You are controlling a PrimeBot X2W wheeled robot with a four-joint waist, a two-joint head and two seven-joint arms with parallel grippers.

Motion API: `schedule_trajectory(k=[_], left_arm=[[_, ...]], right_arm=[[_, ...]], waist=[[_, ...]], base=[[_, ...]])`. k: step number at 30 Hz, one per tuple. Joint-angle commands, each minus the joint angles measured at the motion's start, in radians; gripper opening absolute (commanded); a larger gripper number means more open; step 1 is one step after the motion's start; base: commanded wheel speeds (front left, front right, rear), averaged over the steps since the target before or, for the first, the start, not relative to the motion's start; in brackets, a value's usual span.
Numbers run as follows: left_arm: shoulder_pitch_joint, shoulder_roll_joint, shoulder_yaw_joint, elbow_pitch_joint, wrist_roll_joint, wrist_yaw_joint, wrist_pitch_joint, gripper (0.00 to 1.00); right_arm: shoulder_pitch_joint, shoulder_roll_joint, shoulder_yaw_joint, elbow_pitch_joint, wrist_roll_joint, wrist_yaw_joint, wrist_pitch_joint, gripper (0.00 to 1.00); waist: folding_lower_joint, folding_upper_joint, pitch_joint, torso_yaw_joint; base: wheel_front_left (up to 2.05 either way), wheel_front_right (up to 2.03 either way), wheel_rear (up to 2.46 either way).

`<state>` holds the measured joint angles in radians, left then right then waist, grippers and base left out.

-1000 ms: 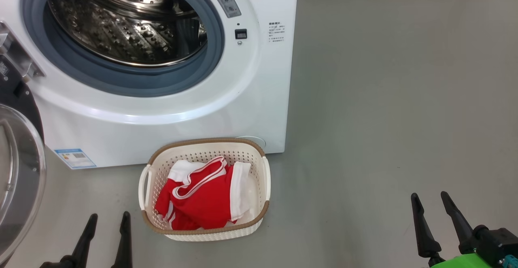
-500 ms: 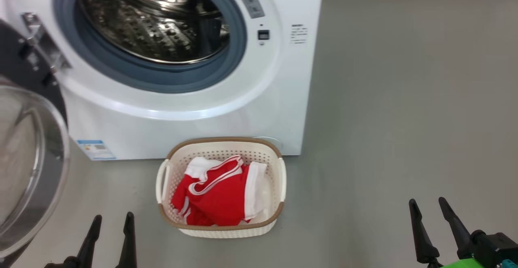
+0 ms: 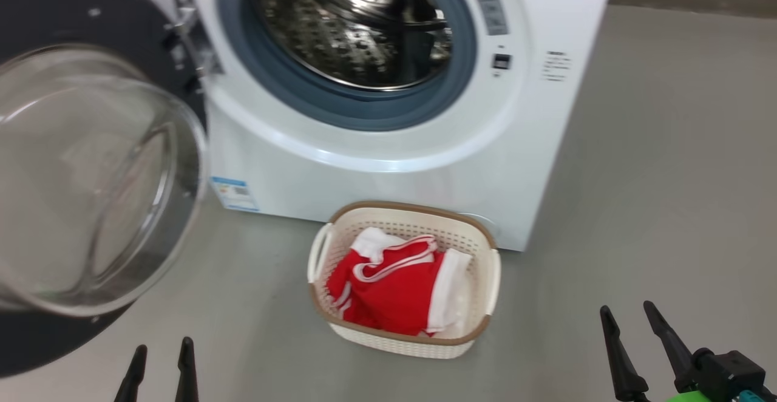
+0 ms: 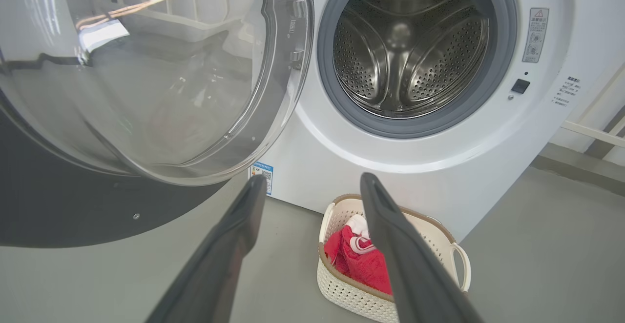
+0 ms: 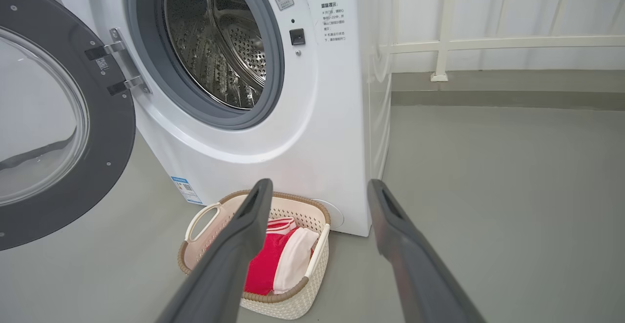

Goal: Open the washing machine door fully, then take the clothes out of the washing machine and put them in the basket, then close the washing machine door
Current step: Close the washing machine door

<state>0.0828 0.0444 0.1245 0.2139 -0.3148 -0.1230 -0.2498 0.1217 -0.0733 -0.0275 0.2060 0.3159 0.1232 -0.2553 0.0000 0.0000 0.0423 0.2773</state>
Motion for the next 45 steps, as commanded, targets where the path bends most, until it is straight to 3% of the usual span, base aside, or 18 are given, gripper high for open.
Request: schedule_trajectory(k=[1,5,9,18,29,30,31,32,33,38,42,45], left_arm=[[-0.006,0.006,0.021,-0.018,-0.013,0.009,-0.012,1.00],[0.009,0.006,-0.001,-0.018,-0.038,0.036,-0.012,1.00],[0.025,0.006,-0.009,-0.035,-0.060,0.055,-0.012,1.00],[0.053,0.006,-0.002,-0.078,-0.111,0.098,-0.012,1.00],[0.078,0.006,0.002,-0.101,-0.133,0.112,-0.012,1.00],[0.074,0.006,0.004,-0.103,-0.135,0.109,-0.012,0.89],[0.068,0.006,0.009,-0.108,-0.138,0.106,-0.012,0.44],[0.060,0.006,0.019,-0.117,-0.139,0.102,-0.012,0.09],[0.047,0.006,0.035,-0.136,-0.136,0.097,-0.012,0.00],[-0.053,0.006,0.179,-0.301,-0.091,0.069,-0.012,0.00],[-0.183,0.009,0.305,-0.390,-0.024,0.018,-0.012,0.00],[-0.306,0.061,0.377,-0.374,-0.027,-0.001,-0.012,0.00]], right_arm=[[-0.021,-0.021,0.029,-0.017,0.006,0.008,-0.006,1.00],[-0.026,-0.027,0.053,-0.008,0.009,0.008,-0.006,1.00],[-0.047,-0.032,0.084,-0.001,0.011,0.008,-0.006,1.00],[-0.116,-0.061,0.195,0.051,0.030,0.008,-0.006,1.00],[-0.137,-0.067,0.225,0.071,0.048,0.008,-0.006,1.00],[-0.136,-0.065,0.224,0.070,0.049,0.008,-0.006,1.00],[-0.135,-0.063,0.222,0.070,0.049,0.008,-0.006,1.00],[-0.133,-0.061,0.220,0.069,0.049,0.008,-0.006,1.00],[-0.131,-0.058,0.217,0.068,0.049,0.008,-0.006,1.00],[-0.112,-0.043,0.200,0.061,0.046,0.008,-0.006,1.00],[-0.099,-0.033,0.187,0.057,0.041,0.008,-0.006,1.00],[-0.093,-0.027,0.173,0.051,0.038,0.008,-0.006,1.00]], waist=[[0.0000,0.0000,-0.018,0.094],[0.0000,0.0000,-0.028,0.166],[0.0000,0.0000,-0.016,0.194],[0.0000,0.0000,0.001,0.217],[0.0000,0.0000,-0.003,0.220],[0.0000,0.0000,-0.004,0.219],[0.0000,0.0000,-0.005,0.219],[0.0000,0.0000,-0.006,0.218],[0.0000,0.0000,-0.008,0.218],[0.0000,0.0000,-0.014,0.214],[0.0000,0.0000,-0.013,0.210],[0.0000,0.0000,-0.009,0.207]], base=[[0.00,0.00,0.00],[0.00,0.00,0.00],[0.00,0.00,0.00],[0.00,0.00,0.00],[0.00,0.00,0.00],[0.00,0.00,0.00],[0.00,0.00,0.00],[0.00,0.00,0.00],[0.00,0.00,0.00],[0.00,0.00,0.00],[0.00,0.00,0.00],[0.00,0.00,0.00]])
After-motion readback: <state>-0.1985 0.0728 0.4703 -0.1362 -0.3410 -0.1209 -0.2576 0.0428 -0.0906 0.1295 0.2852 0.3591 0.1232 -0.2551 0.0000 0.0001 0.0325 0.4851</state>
